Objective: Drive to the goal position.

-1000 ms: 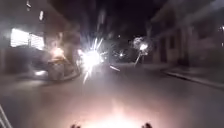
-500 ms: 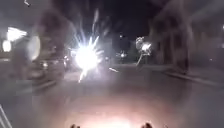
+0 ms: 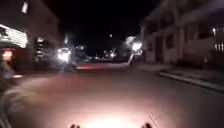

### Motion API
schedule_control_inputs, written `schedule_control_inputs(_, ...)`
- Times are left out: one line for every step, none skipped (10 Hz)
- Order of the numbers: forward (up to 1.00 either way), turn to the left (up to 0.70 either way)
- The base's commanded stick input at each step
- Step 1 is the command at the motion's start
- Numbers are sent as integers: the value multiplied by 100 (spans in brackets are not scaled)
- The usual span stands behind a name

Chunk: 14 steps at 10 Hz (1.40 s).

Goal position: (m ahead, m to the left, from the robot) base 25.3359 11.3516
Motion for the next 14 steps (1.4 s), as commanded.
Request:
schedule_control_inputs(85,-34)
schedule_control_inputs(85,-34)
schedule_control_inputs(85,-15)
schedule_control_inputs(85,0)
schedule_control_inputs(85,0)
schedule_control_inputs(85,0)
schedule_control_inputs(85,0)
schedule_control_inputs(85,0)
schedule_control_inputs(85,0)
schedule_control_inputs(85,0)
schedule_control_inputs(85,0)
schedule_control_inputs(85,1)
schedule_control_inputs(85,15)
schedule_control_inputs(85,29)
